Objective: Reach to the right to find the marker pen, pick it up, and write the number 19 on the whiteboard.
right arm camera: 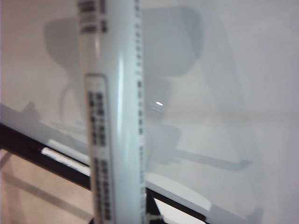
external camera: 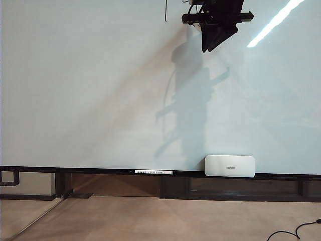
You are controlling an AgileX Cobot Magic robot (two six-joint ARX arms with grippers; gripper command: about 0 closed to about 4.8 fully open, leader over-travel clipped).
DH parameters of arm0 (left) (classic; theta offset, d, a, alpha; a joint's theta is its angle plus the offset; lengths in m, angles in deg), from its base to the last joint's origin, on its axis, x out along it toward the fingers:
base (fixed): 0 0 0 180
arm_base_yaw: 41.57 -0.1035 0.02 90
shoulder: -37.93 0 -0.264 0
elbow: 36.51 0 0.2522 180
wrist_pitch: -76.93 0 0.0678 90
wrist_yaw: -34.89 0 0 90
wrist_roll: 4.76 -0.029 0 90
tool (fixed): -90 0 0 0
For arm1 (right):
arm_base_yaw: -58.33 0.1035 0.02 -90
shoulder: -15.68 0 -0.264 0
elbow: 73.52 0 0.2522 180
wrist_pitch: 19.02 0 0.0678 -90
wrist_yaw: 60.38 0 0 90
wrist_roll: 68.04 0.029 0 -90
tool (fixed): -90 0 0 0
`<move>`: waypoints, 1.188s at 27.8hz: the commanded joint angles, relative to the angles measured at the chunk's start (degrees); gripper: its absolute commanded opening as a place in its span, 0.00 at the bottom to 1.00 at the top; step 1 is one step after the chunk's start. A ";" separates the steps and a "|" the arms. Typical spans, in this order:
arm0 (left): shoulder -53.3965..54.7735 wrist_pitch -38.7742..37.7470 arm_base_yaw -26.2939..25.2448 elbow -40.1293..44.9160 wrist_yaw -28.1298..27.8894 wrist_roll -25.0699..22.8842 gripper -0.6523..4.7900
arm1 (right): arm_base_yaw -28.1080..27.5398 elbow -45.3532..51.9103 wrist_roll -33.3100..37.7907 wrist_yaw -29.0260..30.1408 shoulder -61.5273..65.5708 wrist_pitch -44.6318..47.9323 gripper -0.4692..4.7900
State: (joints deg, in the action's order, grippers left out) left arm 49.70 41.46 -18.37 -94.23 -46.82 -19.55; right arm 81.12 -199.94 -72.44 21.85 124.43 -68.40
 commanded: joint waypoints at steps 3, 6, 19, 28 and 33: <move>0.02 0.79 0.00 -0.31 -0.61 -0.26 0.11 | 0.02 -0.22 -0.15 1.95 0.20 2.49 0.09; 0.02 0.76 0.00 -0.31 -0.66 -0.26 0.11 | 0.02 -0.22 -0.15 2.84 0.31 2.91 0.09; -0.39 0.81 0.00 -0.42 -3.19 -0.26 0.11 | 0.20 -0.24 -0.17 3.87 -2.34 -0.87 0.09; -0.68 -3.19 0.02 -5.99 -12.81 -7.56 0.11 | 0.22 -0.24 -0.11 3.56 -13.94 -5.79 0.09; -0.70 -6.64 0.00 -9.57 -19.89 -10.38 0.11 | 0.22 -0.24 -0.13 2.49 -22.25 -7.06 0.09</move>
State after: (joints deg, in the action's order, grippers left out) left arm 48.98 35.91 -18.37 -102.91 -63.95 -28.55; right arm 81.27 -199.94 -72.53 25.09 104.47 -76.02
